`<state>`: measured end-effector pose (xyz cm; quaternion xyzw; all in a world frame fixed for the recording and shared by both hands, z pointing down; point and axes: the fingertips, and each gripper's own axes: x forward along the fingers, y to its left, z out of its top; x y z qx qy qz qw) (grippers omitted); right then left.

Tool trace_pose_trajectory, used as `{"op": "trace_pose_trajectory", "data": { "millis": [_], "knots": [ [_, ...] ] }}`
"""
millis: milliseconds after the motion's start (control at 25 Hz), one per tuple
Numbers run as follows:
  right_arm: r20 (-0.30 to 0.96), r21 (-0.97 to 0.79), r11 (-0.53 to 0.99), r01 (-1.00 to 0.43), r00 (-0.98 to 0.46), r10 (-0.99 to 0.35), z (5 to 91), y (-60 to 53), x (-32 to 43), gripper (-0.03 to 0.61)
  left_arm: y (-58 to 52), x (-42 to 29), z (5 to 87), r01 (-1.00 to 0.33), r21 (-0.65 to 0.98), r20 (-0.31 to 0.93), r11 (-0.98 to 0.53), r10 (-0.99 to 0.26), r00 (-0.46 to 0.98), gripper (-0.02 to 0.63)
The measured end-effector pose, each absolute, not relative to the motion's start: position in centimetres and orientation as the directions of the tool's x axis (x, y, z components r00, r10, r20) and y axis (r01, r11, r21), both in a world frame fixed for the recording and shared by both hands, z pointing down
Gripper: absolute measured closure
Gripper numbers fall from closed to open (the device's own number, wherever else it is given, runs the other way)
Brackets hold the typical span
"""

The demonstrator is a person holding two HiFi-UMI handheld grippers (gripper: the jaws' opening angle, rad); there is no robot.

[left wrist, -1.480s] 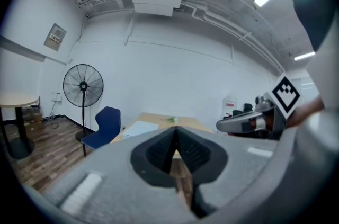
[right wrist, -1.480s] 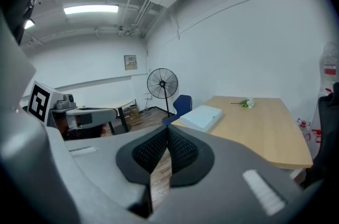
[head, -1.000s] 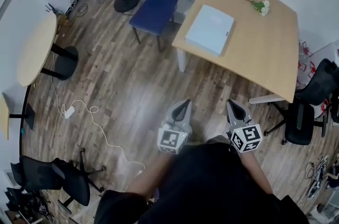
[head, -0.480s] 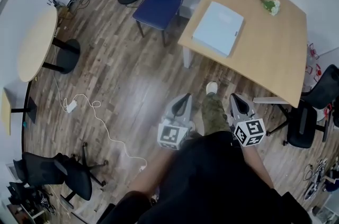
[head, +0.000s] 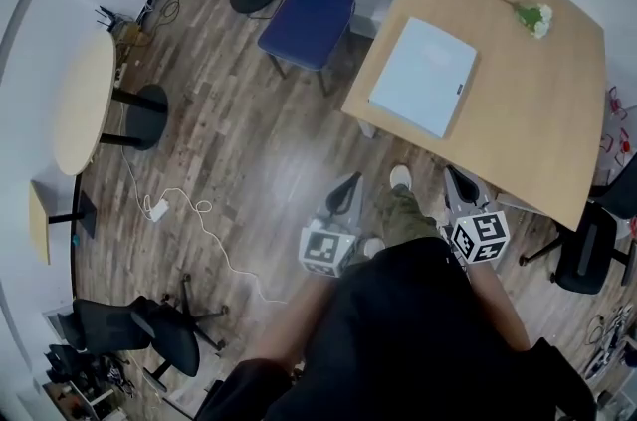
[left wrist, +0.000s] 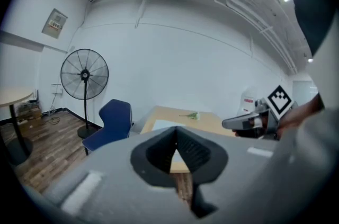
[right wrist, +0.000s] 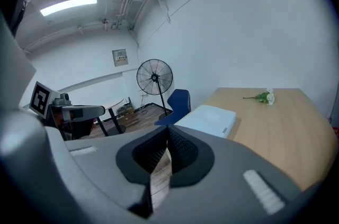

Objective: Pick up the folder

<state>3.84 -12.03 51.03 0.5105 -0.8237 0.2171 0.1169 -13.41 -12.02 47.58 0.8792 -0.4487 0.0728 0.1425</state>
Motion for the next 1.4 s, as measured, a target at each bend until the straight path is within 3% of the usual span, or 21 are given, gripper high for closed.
{"op": "trace_pose_trajectory", "data": {
  "millis": [640,1000,1400],
  "knots": [
    [0.469,-0.35,0.264,-0.899,-0.412,-0.781,56.8,-29.5,14.5,0.577,-31.2,-4.6,53.0,-0.803,0.186,0.392,-0.566,-0.706,0.589,0.611],
    [0.56,-0.393,0.166,-0.904,-0.379,-0.737,60.6,-31.9,15.7,0.542,-35.8,-6.0,56.2,-0.826,0.213,0.453,-0.522,-0.696,0.557,0.611],
    [0.645,-0.416,0.036,-0.909,-0.322,-0.693,64.9,-33.7,15.2,0.499,-40.7,-5.8,61.9,-0.776,0.242,0.552,-0.583,-0.575,0.604,0.609]
  ]
}}
